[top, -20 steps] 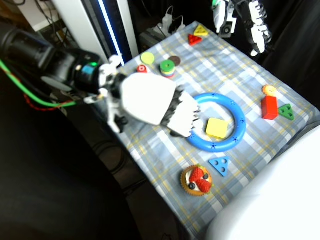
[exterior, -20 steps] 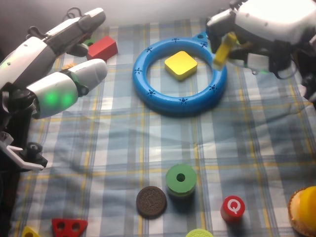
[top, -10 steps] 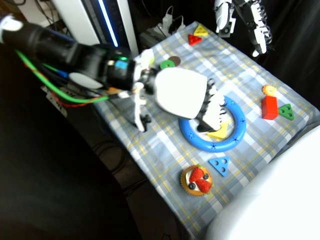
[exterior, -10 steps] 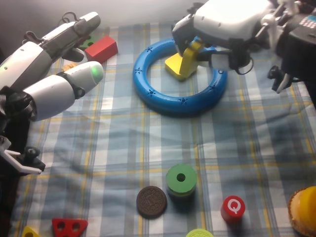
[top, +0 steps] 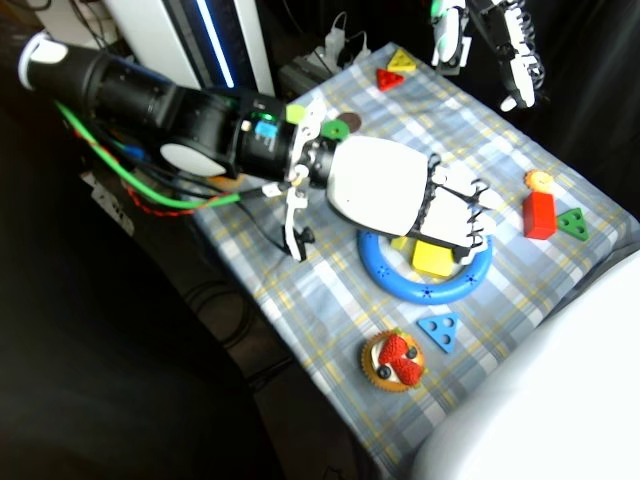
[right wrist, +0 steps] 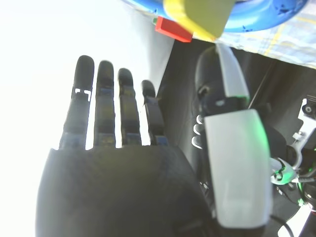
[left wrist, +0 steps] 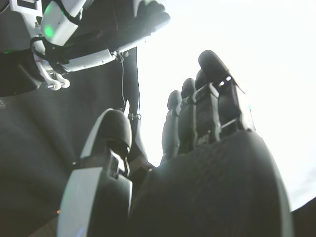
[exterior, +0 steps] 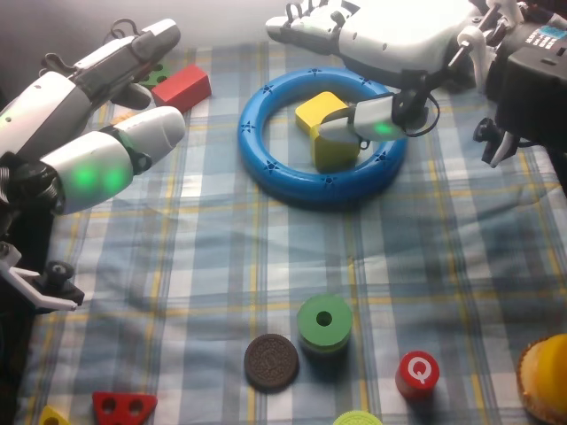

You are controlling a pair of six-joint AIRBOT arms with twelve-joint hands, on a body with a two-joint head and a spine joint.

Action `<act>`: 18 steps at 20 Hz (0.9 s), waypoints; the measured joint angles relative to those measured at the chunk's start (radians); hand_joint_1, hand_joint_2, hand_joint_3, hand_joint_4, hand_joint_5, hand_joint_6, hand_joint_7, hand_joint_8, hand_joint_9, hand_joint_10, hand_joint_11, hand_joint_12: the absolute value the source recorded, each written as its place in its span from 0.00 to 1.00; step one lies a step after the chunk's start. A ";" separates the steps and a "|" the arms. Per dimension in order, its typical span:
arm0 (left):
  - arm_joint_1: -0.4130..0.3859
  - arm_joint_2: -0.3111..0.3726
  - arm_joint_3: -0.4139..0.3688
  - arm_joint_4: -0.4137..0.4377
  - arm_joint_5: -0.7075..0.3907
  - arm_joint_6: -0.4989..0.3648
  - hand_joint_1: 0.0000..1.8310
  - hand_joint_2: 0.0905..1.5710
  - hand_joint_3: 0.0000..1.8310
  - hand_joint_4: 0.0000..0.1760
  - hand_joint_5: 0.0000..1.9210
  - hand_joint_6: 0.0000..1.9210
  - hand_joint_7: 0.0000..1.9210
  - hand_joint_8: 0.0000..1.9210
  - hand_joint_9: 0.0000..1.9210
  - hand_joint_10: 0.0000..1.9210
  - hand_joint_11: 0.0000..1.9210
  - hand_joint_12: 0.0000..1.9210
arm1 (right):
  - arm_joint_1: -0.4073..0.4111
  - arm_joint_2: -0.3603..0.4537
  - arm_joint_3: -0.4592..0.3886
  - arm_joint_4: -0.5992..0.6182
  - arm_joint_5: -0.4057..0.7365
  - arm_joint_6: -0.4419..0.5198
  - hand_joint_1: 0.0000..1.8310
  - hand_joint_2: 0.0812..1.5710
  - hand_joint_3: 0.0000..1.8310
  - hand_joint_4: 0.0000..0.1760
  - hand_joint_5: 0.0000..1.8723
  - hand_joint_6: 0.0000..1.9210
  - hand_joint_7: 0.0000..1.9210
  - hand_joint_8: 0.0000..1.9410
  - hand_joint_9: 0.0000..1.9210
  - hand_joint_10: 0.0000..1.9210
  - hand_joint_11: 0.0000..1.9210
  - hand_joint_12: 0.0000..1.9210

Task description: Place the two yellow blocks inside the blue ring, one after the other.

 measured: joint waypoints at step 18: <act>0.024 0.010 -0.005 -0.029 -0.015 -0.002 0.30 0.88 0.00 0.00 0.12 0.00 0.09 0.00 0.09 0.01 0.00 0.50 | -0.081 0.397 -0.343 -0.071 0.306 0.012 0.30 0.76 0.00 0.35 0.00 0.00 0.00 0.00 0.05 0.00 0.00 0.26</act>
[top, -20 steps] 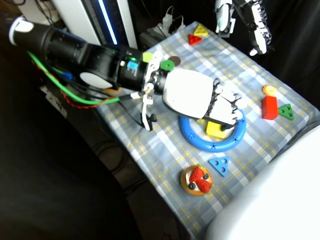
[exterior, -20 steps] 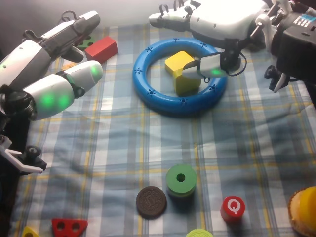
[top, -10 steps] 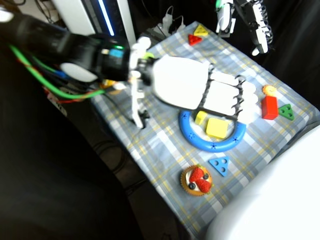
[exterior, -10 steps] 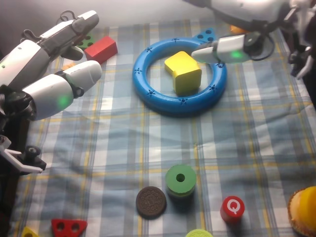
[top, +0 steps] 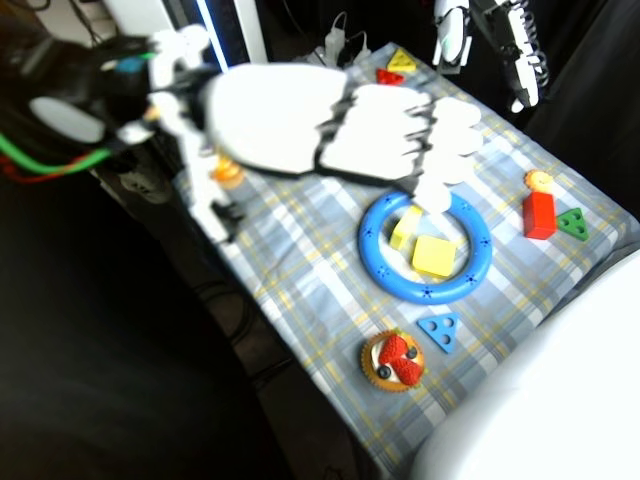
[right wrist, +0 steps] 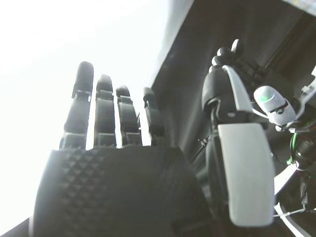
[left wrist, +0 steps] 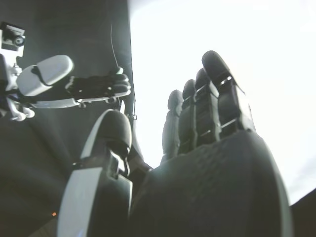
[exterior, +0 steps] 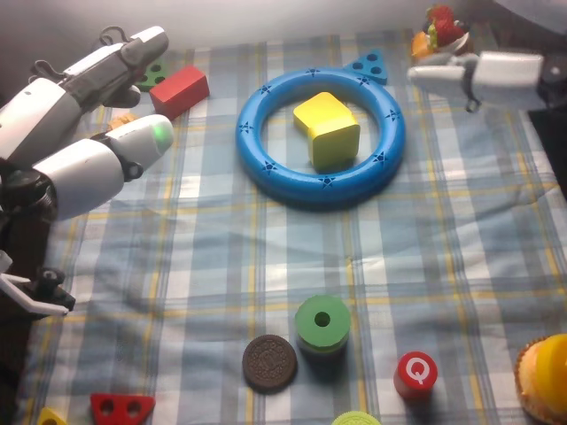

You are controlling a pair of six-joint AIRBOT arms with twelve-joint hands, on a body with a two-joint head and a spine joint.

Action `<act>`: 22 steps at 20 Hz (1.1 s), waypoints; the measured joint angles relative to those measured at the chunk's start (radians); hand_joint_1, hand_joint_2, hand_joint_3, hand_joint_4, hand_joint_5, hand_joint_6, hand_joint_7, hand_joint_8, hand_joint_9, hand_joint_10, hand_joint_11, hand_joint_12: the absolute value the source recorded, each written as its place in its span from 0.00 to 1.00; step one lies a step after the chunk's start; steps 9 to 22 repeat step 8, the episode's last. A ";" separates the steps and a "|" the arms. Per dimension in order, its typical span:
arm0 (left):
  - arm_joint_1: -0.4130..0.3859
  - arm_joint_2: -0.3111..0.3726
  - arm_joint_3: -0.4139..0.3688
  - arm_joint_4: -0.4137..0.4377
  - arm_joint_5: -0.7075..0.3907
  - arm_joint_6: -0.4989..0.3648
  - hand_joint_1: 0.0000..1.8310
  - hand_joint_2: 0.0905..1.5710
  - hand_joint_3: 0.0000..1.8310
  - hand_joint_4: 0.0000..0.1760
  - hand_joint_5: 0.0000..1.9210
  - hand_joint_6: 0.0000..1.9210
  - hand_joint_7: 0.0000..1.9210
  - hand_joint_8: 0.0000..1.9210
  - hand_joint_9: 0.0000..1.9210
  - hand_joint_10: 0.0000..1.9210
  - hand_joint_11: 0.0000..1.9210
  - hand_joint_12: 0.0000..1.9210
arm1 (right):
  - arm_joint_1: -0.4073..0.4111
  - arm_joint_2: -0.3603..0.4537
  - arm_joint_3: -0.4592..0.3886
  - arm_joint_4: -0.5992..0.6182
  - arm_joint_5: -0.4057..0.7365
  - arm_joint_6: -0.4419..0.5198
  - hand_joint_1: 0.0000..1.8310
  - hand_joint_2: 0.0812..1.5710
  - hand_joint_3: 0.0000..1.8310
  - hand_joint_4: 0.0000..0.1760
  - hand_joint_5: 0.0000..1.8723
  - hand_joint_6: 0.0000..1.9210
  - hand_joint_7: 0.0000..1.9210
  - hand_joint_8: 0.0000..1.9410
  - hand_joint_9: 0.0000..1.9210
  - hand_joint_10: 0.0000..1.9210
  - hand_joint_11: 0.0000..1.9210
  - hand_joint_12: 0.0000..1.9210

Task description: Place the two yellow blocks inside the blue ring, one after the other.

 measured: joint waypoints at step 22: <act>0.047 0.023 -0.005 0.005 -0.121 -0.120 0.25 0.90 0.00 0.39 0.00 0.00 0.00 0.00 0.01 0.00 0.00 0.33 | -0.260 0.189 -0.130 0.065 0.360 0.080 0.34 0.75 0.00 0.24 0.00 0.00 0.00 0.00 0.02 0.00 0.00 0.17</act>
